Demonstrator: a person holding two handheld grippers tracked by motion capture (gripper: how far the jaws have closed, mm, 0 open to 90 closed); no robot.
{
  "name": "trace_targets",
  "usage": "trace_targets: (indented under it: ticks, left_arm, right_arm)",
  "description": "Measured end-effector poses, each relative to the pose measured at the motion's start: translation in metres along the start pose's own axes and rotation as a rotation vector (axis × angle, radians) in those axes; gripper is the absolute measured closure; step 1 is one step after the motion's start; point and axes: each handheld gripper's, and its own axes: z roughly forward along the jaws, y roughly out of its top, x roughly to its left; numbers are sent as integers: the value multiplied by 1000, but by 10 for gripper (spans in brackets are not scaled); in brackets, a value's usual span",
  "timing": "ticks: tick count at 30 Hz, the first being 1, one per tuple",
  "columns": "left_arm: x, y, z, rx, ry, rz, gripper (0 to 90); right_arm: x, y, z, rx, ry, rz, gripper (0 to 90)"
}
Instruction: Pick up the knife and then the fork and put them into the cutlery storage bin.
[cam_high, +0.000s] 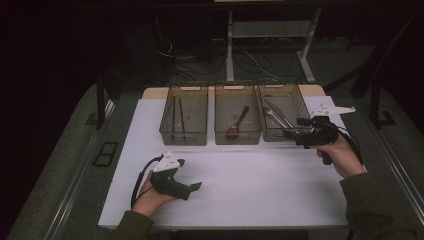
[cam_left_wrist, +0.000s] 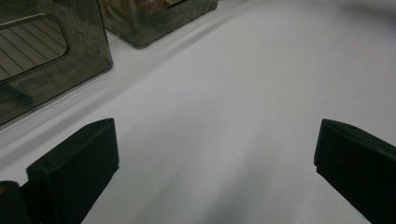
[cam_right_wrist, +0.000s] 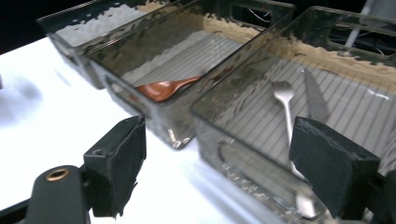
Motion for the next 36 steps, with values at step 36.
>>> trace_targets:
  ticks: [36]
  left_arm:
    - [-6, 1, -1, -8, -21, -7, 0]
  right_arm:
    - [57, -94, -26, -17, 84, -18, 147]
